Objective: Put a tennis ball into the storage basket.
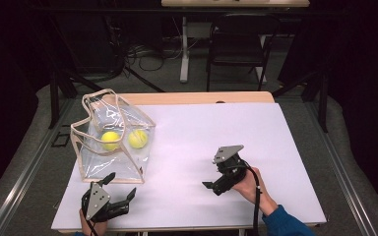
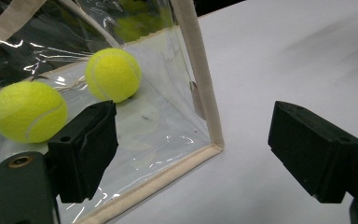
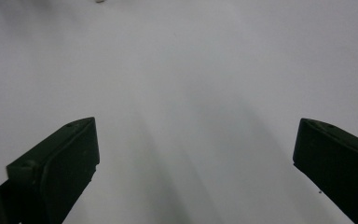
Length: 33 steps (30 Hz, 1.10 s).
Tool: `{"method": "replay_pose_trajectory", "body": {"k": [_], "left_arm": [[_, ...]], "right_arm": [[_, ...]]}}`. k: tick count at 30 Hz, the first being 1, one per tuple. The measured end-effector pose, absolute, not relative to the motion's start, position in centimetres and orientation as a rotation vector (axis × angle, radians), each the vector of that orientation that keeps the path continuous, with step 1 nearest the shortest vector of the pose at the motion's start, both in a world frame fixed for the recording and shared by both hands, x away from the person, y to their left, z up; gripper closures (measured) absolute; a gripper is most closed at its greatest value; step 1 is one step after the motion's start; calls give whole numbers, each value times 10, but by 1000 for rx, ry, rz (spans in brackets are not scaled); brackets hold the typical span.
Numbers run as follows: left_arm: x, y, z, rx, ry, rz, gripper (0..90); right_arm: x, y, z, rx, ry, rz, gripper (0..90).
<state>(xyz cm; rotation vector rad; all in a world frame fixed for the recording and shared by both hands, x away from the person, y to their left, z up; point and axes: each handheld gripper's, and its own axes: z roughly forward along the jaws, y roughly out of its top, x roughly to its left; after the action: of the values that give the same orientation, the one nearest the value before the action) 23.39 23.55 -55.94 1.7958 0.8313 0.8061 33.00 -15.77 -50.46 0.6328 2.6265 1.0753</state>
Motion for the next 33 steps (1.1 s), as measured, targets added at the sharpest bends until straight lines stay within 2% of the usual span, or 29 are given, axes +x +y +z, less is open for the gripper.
{"method": "replay_pose_trajectory", "body": {"k": [33], "left_arm": [[237,234,-562,1814,841,795,159]], "right_arm": [[301,-224,-534,753,2495,1181,0]]}}
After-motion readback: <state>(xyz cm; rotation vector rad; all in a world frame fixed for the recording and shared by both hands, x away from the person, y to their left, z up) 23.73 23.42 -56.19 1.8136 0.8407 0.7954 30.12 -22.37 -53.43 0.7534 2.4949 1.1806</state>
